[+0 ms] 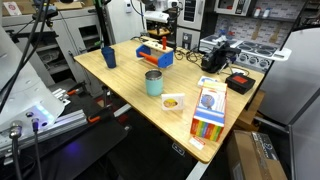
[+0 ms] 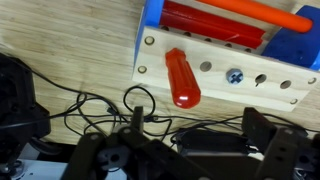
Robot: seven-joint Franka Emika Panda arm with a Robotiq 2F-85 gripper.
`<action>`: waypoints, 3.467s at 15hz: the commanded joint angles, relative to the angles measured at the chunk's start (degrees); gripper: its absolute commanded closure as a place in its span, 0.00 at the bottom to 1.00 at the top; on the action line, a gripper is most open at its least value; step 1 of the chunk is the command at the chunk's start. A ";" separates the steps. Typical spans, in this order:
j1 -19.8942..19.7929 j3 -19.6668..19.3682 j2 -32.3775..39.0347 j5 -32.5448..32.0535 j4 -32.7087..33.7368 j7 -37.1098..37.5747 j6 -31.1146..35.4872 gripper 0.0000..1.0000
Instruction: Move the screwdriver from the toolbox to the table then turn the bolt
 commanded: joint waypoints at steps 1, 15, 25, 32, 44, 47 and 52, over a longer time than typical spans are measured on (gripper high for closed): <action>-1.17 1.16 0.00 -0.45 0.15 0.61 -0.21 0.00; -0.75 0.61 -0.36 -0.87 -1.80 3.71 1.04 0.00; -0.50 -0.10 1.29 -2.60 -1.98 7.27 2.51 0.63; -0.86 0.78 1.07 -2.63 -2.58 6.54 5.40 0.93; 0.05 -1.39 -8.03 -7.23 -7.84 8.45 5.42 0.93; -0.60 -1.75 -10.34 -5.87 -10.44 9.23 4.25 0.93; -1.85 -3.73 -14.36 -2.78 -19.04 11.91 5.87 0.93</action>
